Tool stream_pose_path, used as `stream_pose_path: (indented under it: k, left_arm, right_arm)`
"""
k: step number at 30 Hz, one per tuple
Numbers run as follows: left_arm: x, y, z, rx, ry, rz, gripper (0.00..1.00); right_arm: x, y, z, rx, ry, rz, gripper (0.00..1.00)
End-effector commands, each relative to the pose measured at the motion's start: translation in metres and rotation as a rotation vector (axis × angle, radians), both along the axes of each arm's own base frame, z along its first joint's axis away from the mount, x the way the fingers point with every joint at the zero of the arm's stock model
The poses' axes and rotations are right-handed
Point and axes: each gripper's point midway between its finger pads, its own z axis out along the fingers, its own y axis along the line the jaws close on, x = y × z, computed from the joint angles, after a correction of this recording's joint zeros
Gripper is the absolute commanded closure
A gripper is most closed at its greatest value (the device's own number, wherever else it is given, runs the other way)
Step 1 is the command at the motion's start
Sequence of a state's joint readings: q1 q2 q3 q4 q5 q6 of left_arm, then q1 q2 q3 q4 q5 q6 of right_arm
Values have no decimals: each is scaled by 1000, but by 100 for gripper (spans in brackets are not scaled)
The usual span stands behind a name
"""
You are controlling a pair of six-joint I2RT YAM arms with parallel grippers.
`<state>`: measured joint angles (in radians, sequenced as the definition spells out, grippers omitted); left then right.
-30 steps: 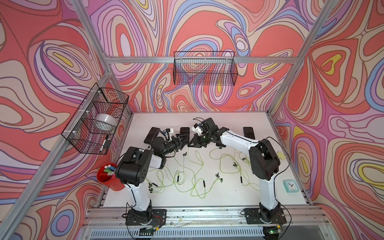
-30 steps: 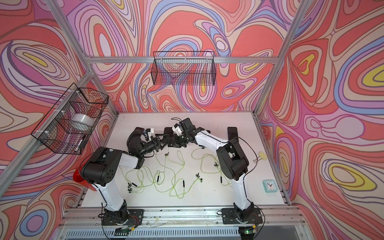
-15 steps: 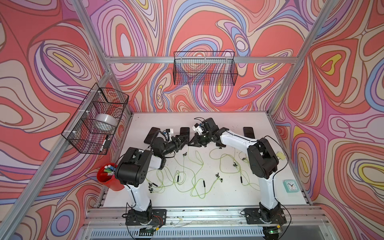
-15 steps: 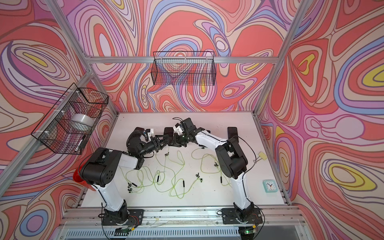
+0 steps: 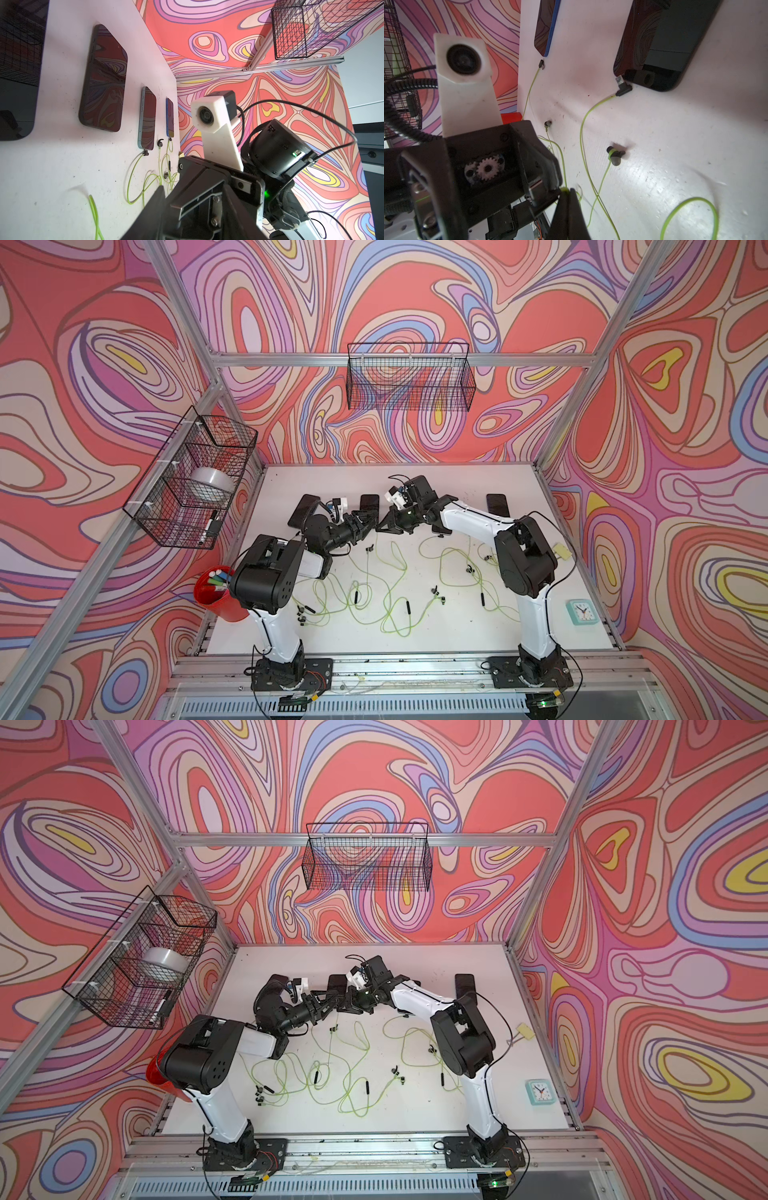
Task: Plug wired earphones into phones
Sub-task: Pick up the wired earphone from the center of the board.
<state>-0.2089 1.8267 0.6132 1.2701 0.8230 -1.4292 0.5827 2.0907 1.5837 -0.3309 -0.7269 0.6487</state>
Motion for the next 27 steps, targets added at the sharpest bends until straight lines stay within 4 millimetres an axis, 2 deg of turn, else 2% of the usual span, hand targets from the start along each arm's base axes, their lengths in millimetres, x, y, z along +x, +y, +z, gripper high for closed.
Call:
stream_pose_path:
  k: [1,10,27]
  left_arm:
    - [-8,-6,2,5,-22,-40,57]
    - [-9,-8,-3,23,-8,-45,72]
    - [-10,-8,-7,64,15,-49,80]
  right_arm:
    - [0,-1,2,14,-7,8,100]
    - [-1,-1,4,14,-9,15,100]
    - [-2,0,7,20,-13,19,100]
